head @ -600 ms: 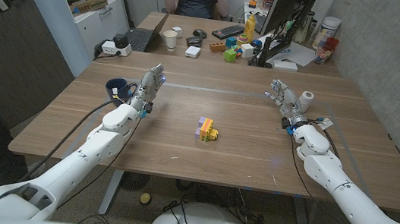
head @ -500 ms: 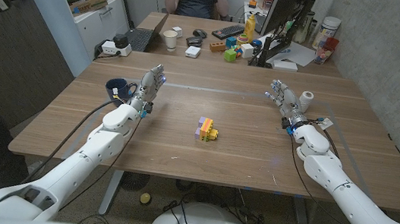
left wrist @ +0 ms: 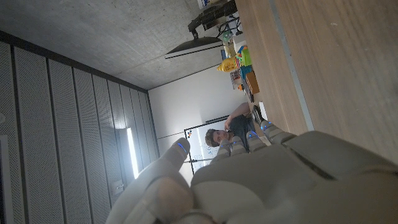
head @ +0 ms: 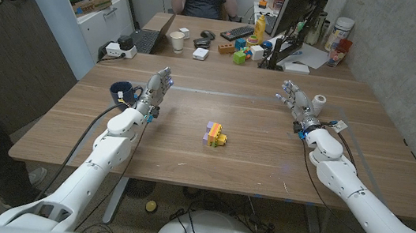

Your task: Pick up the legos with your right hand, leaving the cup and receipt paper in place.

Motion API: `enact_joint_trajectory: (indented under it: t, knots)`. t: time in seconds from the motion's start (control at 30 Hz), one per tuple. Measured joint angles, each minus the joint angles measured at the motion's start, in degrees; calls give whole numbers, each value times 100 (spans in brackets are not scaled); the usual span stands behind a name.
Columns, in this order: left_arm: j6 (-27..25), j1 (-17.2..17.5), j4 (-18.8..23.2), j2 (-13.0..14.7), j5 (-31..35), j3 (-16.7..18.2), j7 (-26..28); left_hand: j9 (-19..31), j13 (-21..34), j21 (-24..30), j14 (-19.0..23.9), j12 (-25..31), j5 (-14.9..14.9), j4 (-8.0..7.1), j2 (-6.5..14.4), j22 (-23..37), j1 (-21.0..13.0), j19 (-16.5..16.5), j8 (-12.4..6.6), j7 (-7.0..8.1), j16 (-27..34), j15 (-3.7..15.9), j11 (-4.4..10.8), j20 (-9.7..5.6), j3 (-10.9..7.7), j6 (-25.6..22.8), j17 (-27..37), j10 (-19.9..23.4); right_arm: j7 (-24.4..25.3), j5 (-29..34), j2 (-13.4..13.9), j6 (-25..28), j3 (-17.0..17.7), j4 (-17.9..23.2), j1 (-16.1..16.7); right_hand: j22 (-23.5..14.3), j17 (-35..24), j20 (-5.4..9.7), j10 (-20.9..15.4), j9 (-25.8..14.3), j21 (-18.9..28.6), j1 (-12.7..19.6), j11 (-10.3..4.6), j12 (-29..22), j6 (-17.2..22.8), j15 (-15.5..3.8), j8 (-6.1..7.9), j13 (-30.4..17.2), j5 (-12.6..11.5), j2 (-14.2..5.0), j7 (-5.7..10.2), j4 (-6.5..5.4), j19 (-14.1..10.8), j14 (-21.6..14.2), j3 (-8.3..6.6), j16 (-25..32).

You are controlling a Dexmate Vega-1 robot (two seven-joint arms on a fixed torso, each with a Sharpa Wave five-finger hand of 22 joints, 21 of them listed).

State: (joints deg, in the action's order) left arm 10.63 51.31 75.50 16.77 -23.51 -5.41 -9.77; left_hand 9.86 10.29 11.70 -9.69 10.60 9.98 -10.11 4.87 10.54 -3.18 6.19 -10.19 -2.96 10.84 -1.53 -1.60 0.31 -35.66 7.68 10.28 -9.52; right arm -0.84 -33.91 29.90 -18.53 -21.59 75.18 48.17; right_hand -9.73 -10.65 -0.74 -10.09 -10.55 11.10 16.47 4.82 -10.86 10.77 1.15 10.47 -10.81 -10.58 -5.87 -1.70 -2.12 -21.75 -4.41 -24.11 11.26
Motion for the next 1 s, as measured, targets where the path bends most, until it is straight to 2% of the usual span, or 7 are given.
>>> enact_joint_trajectory:
  t: [0.07,0.17,0.23,0.4,0.47,0.83,1.0]
  knots:
    - [-56,16,11,-84,149,96,-96,0,0,0,0,0,0,0,6,0,6,0,0,0,0,0,0,0,0,0,0,0,52,74,31,-45,-5,65,30,9,14,-75,-4,0,20,40,-4,0,59,52,39,0,0,40,56,63,-75,-52,32,0]
    - [-109,41,39,-219,308,257,-204,0,0,0,0,0,0,0,6,0,6,0,0,0,0,0,0,0,0,0,0,0,190,247,86,-119,-8,193,90,14,27,-170,-118,0,65,91,-53,-45,208,88,83,0,0,90,56,159,-177,-177,61,0]
    - [-126,50,55,-285,360,337,-239,0,0,0,0,0,0,0,6,0,6,0,0,0,0,0,0,0,0,0,0,0,284,354,110,-150,-9,250,116,14,27,-162,-156,0,65,129,-35,-45,245,89,83,0,0,128,57,192,-228,-176,61,0]
    - [-185,71,89,-399,506,477,-348,0,-1,0,1,0,0,0,6,-1,6,33,0,0,0,0,-15,33,0,0,-1,-27,464,570,199,-198,-9,449,207,14,53,-182,-244,1,65,189,-109,-89,325,80,128,0,0,188,38,282,-289,-247,80,0]
    - [-203,78,98,-445,591,537,-403,0,-1,0,1,0,0,0,6,-1,6,32,0,0,0,0,-15,32,0,-1,-1,-27,596,736,264,-225,-7,599,270,14,53,-192,-271,0,65,189,-82,-89,370,59,128,1,-1,188,59,302,-298,-268,79,21]
    - [-257,91,124,-649,812,781,-576,1,-1,0,1,0,0,0,6,-1,6,32,0,0,0,-1,-15,32,1,-1,-1,-26,1079,1370,482,-274,45,1106,470,13,53,-171,-333,1,65,241,-144,-89,419,57,128,1,-1,239,47,411,-420,-329,95,21]
    - [-272,94,124,-707,883,848,-634,1,-1,0,1,-1,0,0,28,-1,28,32,0,0,0,-1,-15,32,1,-1,-1,-26,1255,1644,569,-290,73,1350,560,13,52,-171,-333,1,65,272,-144,-89,419,27,128,1,-1,270,47,418,-420,-359,102,21]
